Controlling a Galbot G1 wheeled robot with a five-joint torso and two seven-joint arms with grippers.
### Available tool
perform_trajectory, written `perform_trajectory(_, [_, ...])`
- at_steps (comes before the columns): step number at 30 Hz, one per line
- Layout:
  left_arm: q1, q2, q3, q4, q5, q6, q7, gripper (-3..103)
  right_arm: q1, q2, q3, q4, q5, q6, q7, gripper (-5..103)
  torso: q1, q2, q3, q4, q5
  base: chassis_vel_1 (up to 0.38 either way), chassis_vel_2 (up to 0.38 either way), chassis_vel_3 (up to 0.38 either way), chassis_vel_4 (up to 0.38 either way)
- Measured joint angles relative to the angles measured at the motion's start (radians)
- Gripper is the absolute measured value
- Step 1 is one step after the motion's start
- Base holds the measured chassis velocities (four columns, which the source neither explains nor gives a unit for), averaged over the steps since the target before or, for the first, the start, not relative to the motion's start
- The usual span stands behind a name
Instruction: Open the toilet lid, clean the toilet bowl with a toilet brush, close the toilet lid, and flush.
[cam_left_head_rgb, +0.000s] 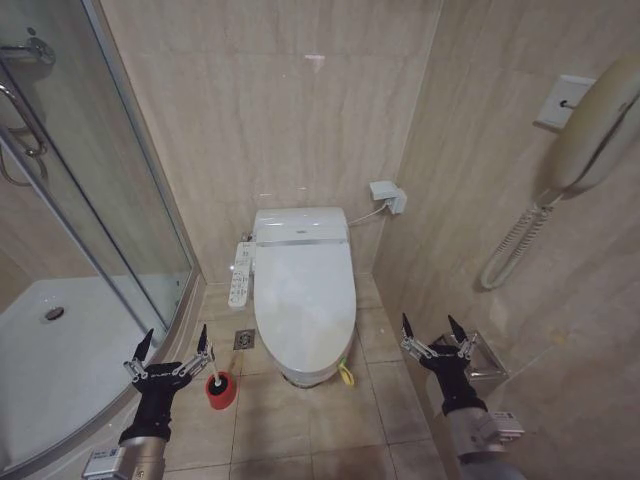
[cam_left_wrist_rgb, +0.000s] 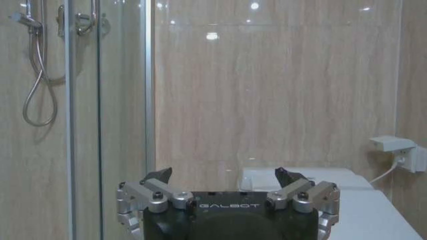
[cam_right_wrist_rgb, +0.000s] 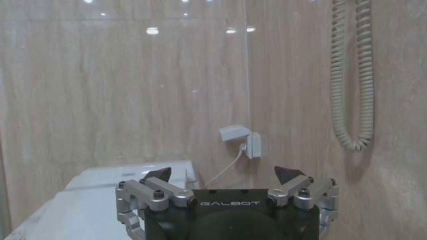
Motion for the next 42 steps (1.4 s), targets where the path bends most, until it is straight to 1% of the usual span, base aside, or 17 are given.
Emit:
perform_trajectory(8, [0.0,0.0,0.0,0.0,0.0,0.0,0.0,100,0.022,-0.01,-0.004,-0.019,0.0,-0.004,-0.008,100,0.0,0.0,0.0,0.0001,0.0,0.03,-0.026,-0.028,0.018])
perform_trajectory(12, [0.0,0.0,0.0,0.0,0.0,0.0,0.0,100,0.03,-0.009,-0.003,-0.039,0.0,0.011,-0.012,100,0.001,0.0,0.0,0.0,0.0001,0.0,0.0,0.0,0.0])
perform_trajectory(16, [0.0,0.0,0.0,0.0,0.0,0.0,0.0,100,0.032,-0.01,-0.003,-0.052,0.0,0.026,-0.013,100,0.001,0.0,0.0,-0.0001,0.0001,-0.074,0.06,0.06,-0.069])
perform_trajectory(29, [0.0,0.0,0.0,0.0,0.0,0.0,0.0,100,0.065,-0.033,-0.006,-0.08,-0.007,0.024,-0.021,100,0.001,0.0,0.0,0.0001,-0.0001,-0.075,0.073,0.086,-0.079])
perform_trajectory(31, [0.0,0.0,0.0,0.0,0.0,0.0,0.0,100,0.072,-0.042,-0.008,-0.093,-0.021,0.024,-0.048,100,0.001,0.0,0.0,0.0,0.0,0.0,0.0,0.0,0.0])
perform_trajectory(33, [0.0,0.0,0.0,0.0,0.0,0.0,0.0,100,0.08,-0.049,-0.012,-0.105,-0.036,0.022,-0.058,100,0.0,0.0,0.0,-0.0002,0.0,0.017,-0.027,-0.025,0.009])
perform_trajectory(37, [0.0,0.0,0.0,0.0,0.0,0.0,0.0,100,0.103,-0.068,-0.025,-0.145,-0.059,0.012,-0.064,100,0.0,0.0,0.0,0.0,0.0001,0.0,0.0,0.0,0.0])
perform_trajectory(40, [0.0,0.0,0.0,0.0,0.0,0.0,0.0,100,0.131,-0.098,-0.047,-0.219,-0.084,0.011,-0.065,100,0.001,0.0,0.0,0.0,0.0001,0.0,0.0,0.0,0.0])
perform_trajectory(42, [0.0,0.0,0.0,0.0,0.0,0.0,0.0,100,0.14,-0.105,-0.053,-0.245,-0.094,0.011,-0.065,100,0.001,0.0,0.0,0.0,0.0,0.0,0.0,0.0,0.0])
